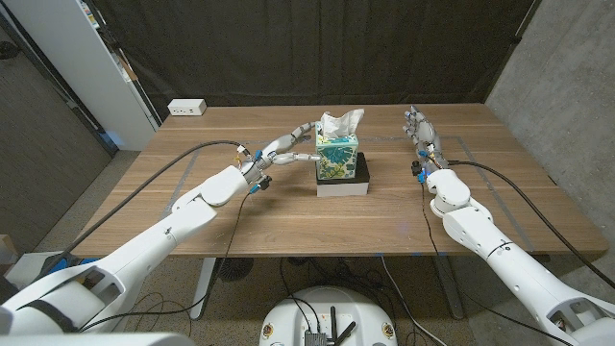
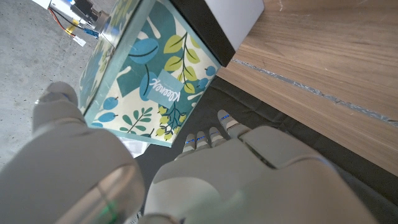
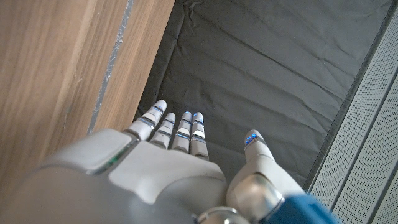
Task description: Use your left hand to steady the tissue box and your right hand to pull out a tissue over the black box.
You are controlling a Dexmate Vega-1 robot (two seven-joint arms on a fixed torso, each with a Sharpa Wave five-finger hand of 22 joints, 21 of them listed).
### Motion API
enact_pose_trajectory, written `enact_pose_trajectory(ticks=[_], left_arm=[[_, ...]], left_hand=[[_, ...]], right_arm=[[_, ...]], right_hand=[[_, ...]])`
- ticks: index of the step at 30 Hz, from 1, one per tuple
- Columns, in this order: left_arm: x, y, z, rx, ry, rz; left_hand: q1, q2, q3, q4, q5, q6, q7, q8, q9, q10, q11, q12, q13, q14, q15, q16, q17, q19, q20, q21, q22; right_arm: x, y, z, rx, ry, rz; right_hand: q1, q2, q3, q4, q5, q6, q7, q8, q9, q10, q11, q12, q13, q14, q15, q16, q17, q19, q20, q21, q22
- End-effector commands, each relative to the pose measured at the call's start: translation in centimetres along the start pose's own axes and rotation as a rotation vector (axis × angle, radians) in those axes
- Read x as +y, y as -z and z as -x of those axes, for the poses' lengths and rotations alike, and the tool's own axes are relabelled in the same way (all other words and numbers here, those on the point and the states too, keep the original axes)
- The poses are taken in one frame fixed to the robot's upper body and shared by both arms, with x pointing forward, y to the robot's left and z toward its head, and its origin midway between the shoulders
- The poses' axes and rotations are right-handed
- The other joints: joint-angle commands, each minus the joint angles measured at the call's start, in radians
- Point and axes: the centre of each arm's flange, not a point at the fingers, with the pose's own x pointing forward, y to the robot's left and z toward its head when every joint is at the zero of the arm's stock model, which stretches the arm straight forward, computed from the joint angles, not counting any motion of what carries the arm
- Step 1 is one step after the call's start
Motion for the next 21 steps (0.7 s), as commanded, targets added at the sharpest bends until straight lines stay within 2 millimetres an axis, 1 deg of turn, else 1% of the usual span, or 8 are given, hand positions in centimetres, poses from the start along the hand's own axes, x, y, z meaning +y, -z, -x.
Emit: enact_pose_trajectory(ticks=[1, 5, 9, 13, 14, 15, 18, 21], left_arm=[[-0.6, 0.3, -1.4, -0.027, 0.019, 0.054], [-0.7, 0.3, -1.7, -0.031, 0.028, 0.068], [-0.9, 0.5, -2.0, -0.026, 0.035, 0.085], [-1.1, 0.7, -2.2, -0.024, 0.037, 0.099], [-1.2, 0.8, -2.2, -0.023, 0.037, 0.103], [-1.2, 0.8, -2.3, -0.023, 0.039, 0.107], [-1.3, 0.9, -2.3, -0.024, 0.036, 0.116], [-1.3, 0.9, -2.4, -0.025, 0.023, 0.124]], left_hand=[[0.014, -0.002, -0.012, 0.000, 0.006, -0.254, -0.007, 0.007, 0.002, -0.157, -0.001, 0.005, 0.002, -0.048, -0.006, 0.007, 0.004, 0.010, 0.001, 0.005, 0.001], [0.021, -0.001, -0.019, 0.001, 0.007, -0.237, -0.006, 0.011, 0.002, -0.136, -0.001, 0.010, 0.002, -0.022, -0.009, 0.012, 0.003, 0.025, 0.000, 0.007, 0.001], [0.031, 0.001, -0.028, 0.002, 0.007, -0.217, -0.001, 0.016, 0.003, -0.106, 0.001, 0.015, 0.002, 0.010, -0.013, 0.017, 0.003, 0.049, 0.012, 0.013, 0.002], [0.054, 0.007, -0.043, 0.003, 0.008, -0.162, -0.016, 0.033, 0.006, -0.043, -0.006, 0.027, 0.002, 0.074, -0.022, 0.023, 0.003, 0.094, 0.031, 0.021, 0.003], [0.066, 0.010, -0.051, 0.004, 0.007, -0.149, -0.018, 0.036, 0.008, -0.021, -0.005, 0.028, 0.002, 0.111, -0.014, 0.027, 0.004, 0.116, 0.044, 0.026, 0.004], [0.074, 0.013, -0.055, 0.005, 0.006, -0.140, -0.023, 0.039, 0.009, -0.006, -0.014, 0.029, 0.002, 0.139, -0.013, 0.030, 0.004, 0.129, 0.048, 0.028, 0.004], [0.096, 0.027, -0.057, 0.007, 0.000, -0.089, -0.039, 0.061, 0.013, 0.037, -0.026, 0.036, 0.003, 0.176, -0.030, 0.030, 0.004, 0.155, 0.044, 0.032, 0.006], [0.156, 0.065, -0.043, 0.002, -0.035, -0.022, -0.056, 0.099, 0.020, 0.109, -0.030, 0.044, 0.004, 0.233, -0.057, 0.027, 0.003, 0.188, 0.027, 0.034, 0.006]], right_arm=[[-0.1, 0.0, 0.0, -0.002, 0.000, 0.002], [-0.1, 0.0, -0.1, -0.001, 0.002, 0.002], [-0.2, 0.1, -0.2, -0.001, 0.006, 0.001], [-0.3, 0.1, -0.3, -0.001, 0.007, 0.000], [-0.3, 0.2, -0.3, 0.000, 0.009, -0.002], [-0.3, 0.2, -0.3, 0.000, 0.008, -0.001], [-0.4, 0.2, -0.4, 0.000, 0.010, -0.003], [-0.4, 0.2, -0.5, 0.000, 0.006, -0.001]], right_hand=[[0.000, 0.009, 0.001, -0.005, 0.004, 0.006, -0.004, -0.006, 0.003, 0.010, 0.001, -0.002, 0.006, 0.013, -0.006, -0.002, -0.001, 0.002, 0.002, -0.003, 0.004], [-0.001, 0.009, 0.001, -0.006, 0.004, 0.006, -0.001, -0.006, 0.003, 0.010, 0.000, -0.003, 0.006, 0.013, -0.006, -0.002, -0.001, 0.002, 0.002, -0.003, 0.004], [-0.001, 0.010, 0.000, -0.006, 0.004, 0.007, -0.002, -0.006, 0.003, 0.010, 0.001, -0.003, 0.006, 0.013, -0.006, -0.002, -0.001, 0.001, 0.003, -0.003, 0.004], [-0.002, 0.010, -0.001, -0.007, 0.004, 0.007, 0.000, -0.006, 0.003, 0.010, 0.000, -0.003, 0.006, 0.013, -0.006, -0.002, 0.000, 0.001, 0.002, -0.003, 0.004], [-0.002, 0.010, -0.001, -0.007, 0.004, 0.007, 0.000, -0.006, 0.003, 0.010, 0.000, -0.003, 0.006, 0.013, -0.006, -0.002, 0.000, 0.001, 0.002, -0.003, 0.004], [-0.002, 0.010, -0.001, -0.007, 0.004, 0.008, -0.001, -0.006, 0.003, 0.010, 0.000, -0.003, 0.006, 0.013, -0.006, -0.002, 0.000, 0.002, 0.003, -0.003, 0.004], [-0.002, 0.010, -0.001, -0.007, 0.004, 0.007, 0.001, -0.006, 0.003, 0.010, 0.001, -0.003, 0.006, 0.013, -0.006, -0.002, 0.000, 0.001, 0.002, -0.003, 0.004], [-0.003, 0.011, -0.002, -0.008, 0.004, 0.007, -0.001, -0.006, 0.003, 0.011, 0.000, -0.003, 0.006, 0.013, -0.007, -0.002, 0.000, 0.002, 0.002, -0.003, 0.004]])
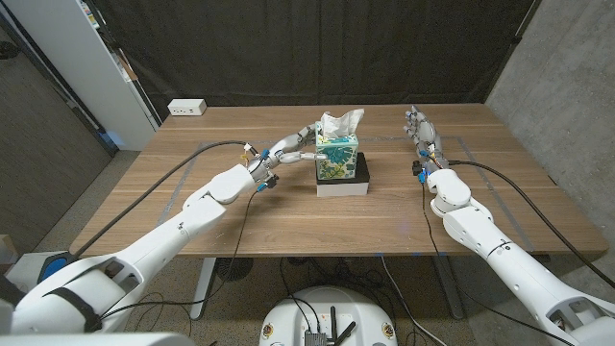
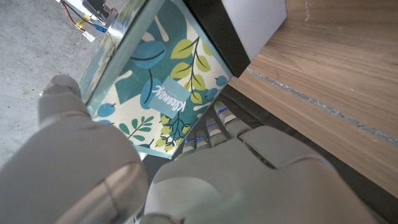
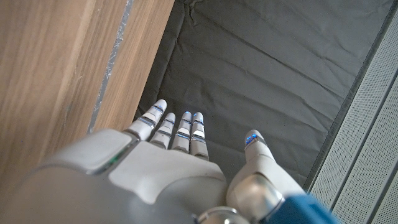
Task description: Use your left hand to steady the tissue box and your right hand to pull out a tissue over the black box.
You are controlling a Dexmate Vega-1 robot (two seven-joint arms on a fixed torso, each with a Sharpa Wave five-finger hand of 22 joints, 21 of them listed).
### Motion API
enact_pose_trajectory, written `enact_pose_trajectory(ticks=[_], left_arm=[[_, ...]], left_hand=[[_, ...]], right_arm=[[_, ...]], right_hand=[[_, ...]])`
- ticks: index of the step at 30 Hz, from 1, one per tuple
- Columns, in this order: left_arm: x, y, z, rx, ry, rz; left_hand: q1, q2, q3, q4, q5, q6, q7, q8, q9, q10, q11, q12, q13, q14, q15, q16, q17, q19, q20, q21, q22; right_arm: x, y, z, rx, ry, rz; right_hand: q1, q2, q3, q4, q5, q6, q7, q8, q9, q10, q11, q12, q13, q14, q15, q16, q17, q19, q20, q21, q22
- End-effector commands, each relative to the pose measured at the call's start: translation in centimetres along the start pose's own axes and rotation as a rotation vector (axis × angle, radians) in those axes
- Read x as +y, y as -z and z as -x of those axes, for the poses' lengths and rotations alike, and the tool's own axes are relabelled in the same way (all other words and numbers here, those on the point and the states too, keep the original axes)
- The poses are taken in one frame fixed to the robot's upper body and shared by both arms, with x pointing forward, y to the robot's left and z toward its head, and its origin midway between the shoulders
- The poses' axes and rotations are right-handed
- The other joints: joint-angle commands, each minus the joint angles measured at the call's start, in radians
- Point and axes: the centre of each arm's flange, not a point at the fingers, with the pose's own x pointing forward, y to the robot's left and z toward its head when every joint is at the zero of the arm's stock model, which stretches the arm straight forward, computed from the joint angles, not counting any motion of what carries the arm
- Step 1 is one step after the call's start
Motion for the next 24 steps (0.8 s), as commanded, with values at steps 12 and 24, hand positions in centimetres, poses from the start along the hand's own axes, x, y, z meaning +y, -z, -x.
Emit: enact_pose_trajectory(ticks=[12, 24], left_arm=[[-0.21, 0.39, -0.27, 0.016, -0.087, 0.026], [-0.13, 0.31, -0.11, 0.017, -0.104, 0.048]], left_hand=[[0.223, 0.094, 0.079, -0.021, -0.280, 0.280, -0.017, 0.186, 0.004, 0.358, -0.026, 0.014, 0.003, 0.392, -0.119, 0.018, 0.000, 0.207, -0.011, 0.023, -0.002], [0.263, 0.131, 0.113, -0.018, -0.327, 0.422, -0.023, 0.247, 0.012, 0.448, -0.032, 0.012, 0.012, 0.428, -0.106, 0.003, 0.002, 0.252, 0.005, 0.016, -0.003]], right_arm=[[-0.11, 0.17, -0.49, 0.004, -0.002, -0.001], [-0.04, 0.07, -0.43, 0.001, 0.002, -0.003]], right_hand=[[-0.005, 0.011, -0.001, -0.006, 0.004, 0.007, 0.000, -0.006, 0.003, 0.011, 0.002, -0.003, 0.001, 0.014, -0.005, -0.002, 0.001, 0.002, 0.003, -0.003, 0.004], [-0.006, 0.013, -0.003, -0.008, 0.004, 0.007, 0.001, -0.007, 0.003, 0.012, 0.002, -0.004, 0.001, 0.014, -0.002, -0.003, 0.001, 0.002, 0.003, -0.003, 0.004]])
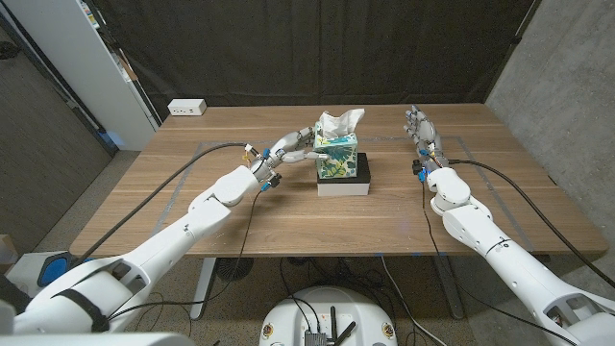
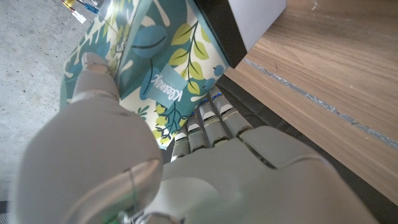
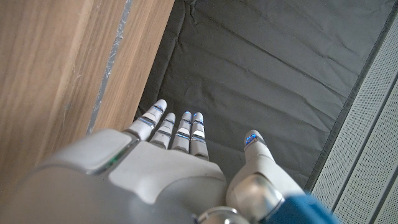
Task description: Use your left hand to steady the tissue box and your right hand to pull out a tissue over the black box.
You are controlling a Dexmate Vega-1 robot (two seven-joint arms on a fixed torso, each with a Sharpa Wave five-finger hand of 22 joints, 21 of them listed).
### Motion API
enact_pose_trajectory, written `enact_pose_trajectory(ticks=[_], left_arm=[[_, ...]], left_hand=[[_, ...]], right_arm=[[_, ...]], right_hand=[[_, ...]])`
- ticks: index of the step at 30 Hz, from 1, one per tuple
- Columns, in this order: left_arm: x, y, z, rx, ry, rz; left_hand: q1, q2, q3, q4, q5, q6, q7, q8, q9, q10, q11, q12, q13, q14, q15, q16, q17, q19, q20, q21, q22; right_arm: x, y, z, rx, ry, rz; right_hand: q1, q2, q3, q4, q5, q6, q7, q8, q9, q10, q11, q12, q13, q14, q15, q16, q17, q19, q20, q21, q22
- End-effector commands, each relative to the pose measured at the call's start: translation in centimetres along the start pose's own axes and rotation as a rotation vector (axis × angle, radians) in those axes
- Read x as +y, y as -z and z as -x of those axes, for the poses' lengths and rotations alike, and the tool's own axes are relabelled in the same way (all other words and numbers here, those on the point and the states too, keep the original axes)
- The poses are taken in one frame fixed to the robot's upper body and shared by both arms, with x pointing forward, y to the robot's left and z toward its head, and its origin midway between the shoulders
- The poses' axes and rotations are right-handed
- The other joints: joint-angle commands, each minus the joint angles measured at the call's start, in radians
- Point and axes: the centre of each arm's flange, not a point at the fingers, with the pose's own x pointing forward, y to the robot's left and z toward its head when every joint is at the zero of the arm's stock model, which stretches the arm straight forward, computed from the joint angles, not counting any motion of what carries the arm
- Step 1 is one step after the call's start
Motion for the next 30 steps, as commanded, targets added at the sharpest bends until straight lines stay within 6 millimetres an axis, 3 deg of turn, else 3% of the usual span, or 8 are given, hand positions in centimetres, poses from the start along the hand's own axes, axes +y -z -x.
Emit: enact_pose_trajectory(ticks=[1, 12, 30], left_arm=[[0.0, 0.0, 0.1, 0.008, -0.021, 0.020], [0.2, -0.5, 0.1, -0.011, -0.019, 0.031], [1.0, -2.3, 0.4, -0.009, -0.034, -0.001]], left_hand=[[0.012, 0.006, 0.008, -0.002, -0.008, 0.020, 0.000, 0.010, 0.005, 0.020, 0.001, 0.000, 0.005, 0.014, -0.086, -0.002, 0.002, 0.025, 0.000, 0.002, 0.003], [0.027, 0.022, 0.023, -0.002, -0.013, 0.027, 0.008, 0.018, 0.010, 0.041, 0.006, -0.013, 0.010, 0.053, -0.103, 0.002, 0.006, 0.142, -0.009, 0.028, -0.001], [0.031, 0.024, 0.030, -0.002, -0.015, 0.047, 0.016, 0.029, 0.012, 0.067, 0.006, -0.014, 0.013, 0.081, -0.108, 0.005, 0.008, 0.152, -0.026, 0.018, -0.002]], right_arm=[[0.1, 0.0, 0.0, -0.001, 0.002, -0.001], [0.0, 0.0, 0.2, -0.001, 0.003, -0.001], [-0.6, 0.1, 0.7, -0.006, 0.010, -0.007]], right_hand=[[0.000, 0.006, 0.000, -0.005, 0.004, 0.007, 0.000, -0.001, 0.003, 0.011, 0.002, -0.004, 0.001, 0.014, -0.003, -0.003, 0.001, 0.002, 0.003, -0.003, 0.004], [-0.001, 0.007, -0.001, -0.006, 0.004, 0.006, -0.003, -0.001, 0.003, 0.011, 0.000, -0.004, 0.001, 0.014, 0.000, -0.003, 0.001, 0.003, 0.003, -0.003, 0.004], [-0.004, 0.010, -0.003, -0.008, 0.004, 0.007, -0.001, -0.001, 0.003, 0.011, 0.000, -0.005, 0.001, 0.014, 0.005, -0.003, 0.003, 0.001, 0.005, -0.003, 0.004]])
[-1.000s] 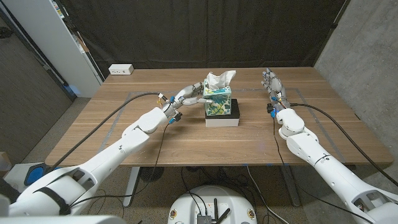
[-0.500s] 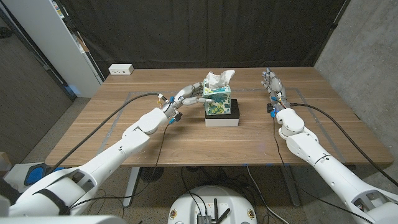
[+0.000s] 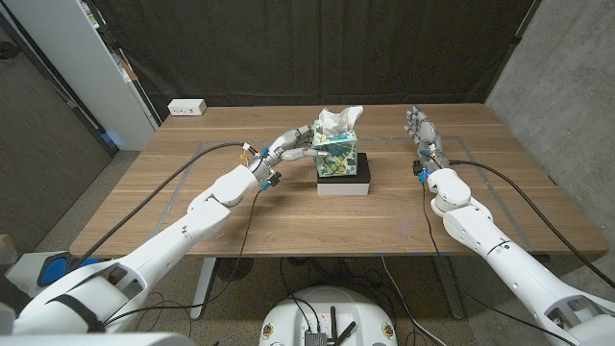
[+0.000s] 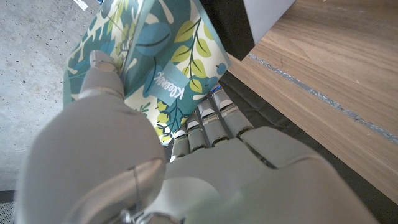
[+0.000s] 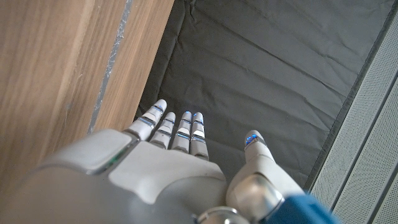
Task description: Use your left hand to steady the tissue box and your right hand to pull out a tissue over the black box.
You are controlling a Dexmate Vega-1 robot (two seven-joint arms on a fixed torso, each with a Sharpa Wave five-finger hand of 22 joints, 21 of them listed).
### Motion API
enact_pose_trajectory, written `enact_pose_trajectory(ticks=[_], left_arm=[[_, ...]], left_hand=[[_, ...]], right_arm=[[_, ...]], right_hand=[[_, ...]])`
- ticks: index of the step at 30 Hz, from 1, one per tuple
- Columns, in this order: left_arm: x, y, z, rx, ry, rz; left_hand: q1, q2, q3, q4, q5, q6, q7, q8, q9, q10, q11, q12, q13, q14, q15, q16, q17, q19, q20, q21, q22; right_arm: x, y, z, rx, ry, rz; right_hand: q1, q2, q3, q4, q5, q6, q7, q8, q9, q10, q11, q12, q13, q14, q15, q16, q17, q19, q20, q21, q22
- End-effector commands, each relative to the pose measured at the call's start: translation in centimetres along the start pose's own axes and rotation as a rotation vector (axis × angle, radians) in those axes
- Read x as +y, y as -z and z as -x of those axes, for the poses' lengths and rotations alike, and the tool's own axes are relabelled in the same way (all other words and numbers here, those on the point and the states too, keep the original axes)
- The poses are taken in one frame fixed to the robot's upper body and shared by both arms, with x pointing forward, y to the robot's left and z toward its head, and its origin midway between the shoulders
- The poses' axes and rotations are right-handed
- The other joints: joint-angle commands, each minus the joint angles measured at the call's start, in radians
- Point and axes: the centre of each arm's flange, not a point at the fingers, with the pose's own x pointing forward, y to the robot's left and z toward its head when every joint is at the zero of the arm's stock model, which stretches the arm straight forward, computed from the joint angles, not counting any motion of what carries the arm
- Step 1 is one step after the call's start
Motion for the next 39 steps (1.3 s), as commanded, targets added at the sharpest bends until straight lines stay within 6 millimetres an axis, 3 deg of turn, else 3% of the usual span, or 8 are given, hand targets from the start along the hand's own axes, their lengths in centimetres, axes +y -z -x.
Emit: enact_pose_trajectory(ticks=[1, 39], left_arm=[[0.7, -1.3, 0.2, 0.004, -0.011, -0.025], [3.8, -5.2, 0.2, 0.011, 0.012, -0.044]], left_hand=[[-0.001, 0.008, 0.008, 0.000, -0.001, 0.010, 0.001, 0.005, 0.002, 0.013, 0.003, -0.004, 0.004, 0.008, -0.104, 0.005, 0.006, 0.002, -0.005, -0.007, 0.003], [-0.018, 0.014, 0.018, 0.006, -0.003, 0.027, 0.002, 0.017, 0.005, 0.020, -0.003, -0.020, 0.008, 0.011, -0.104, -0.011, 0.006, 0.000, -0.015, -0.027, 0.004]], right_arm=[[-0.4, 0.0, 0.4, -0.003, 0.006, -0.006], [-0.6, 0.2, 1.2, -0.002, 0.004, -0.015]], right_hand=[[0.002, 0.004, 0.001, -0.003, 0.004, 0.006, -0.001, -0.002, 0.003, 0.004, 0.000, 0.000, 0.001, 0.004, 0.003, -0.003, 0.003, 0.001, 0.005, -0.003, 0.004], [0.001, 0.006, -0.001, -0.010, 0.004, 0.007, -0.002, -0.001, 0.003, 0.004, 0.003, 0.000, 0.001, 0.002, 0.001, -0.005, 0.003, 0.000, 0.004, -0.003, 0.004]])
